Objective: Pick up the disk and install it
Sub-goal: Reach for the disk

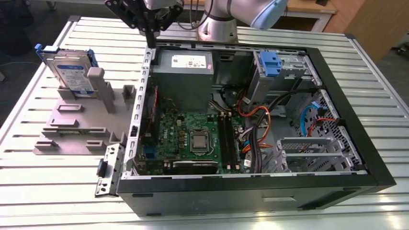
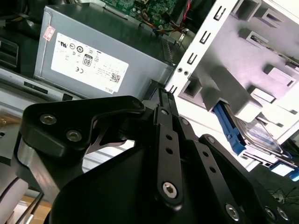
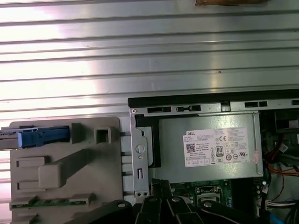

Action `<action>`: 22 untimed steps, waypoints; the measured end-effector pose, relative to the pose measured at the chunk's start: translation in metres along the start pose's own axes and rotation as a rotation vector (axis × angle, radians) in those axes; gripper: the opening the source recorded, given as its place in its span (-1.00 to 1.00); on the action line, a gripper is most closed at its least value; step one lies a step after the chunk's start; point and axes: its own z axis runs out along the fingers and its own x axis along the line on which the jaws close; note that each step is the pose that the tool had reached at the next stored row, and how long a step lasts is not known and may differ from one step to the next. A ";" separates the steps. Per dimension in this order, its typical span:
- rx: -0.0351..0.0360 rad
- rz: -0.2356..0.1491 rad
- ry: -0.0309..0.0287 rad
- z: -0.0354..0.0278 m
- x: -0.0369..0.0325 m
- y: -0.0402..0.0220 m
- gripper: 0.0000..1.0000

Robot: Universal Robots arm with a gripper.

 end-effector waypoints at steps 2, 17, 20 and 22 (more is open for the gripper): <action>0.0000 0.000 0.0000 0.0001 0.0018 0.0001 -0.79; 0.0001 0.000 0.0009 0.0012 0.0134 0.0012 -0.79; 0.0001 0.000 0.0009 0.0015 0.0165 0.0018 -0.79; 0.0002 0.000 0.0010 0.0016 0.0185 0.0021 -0.79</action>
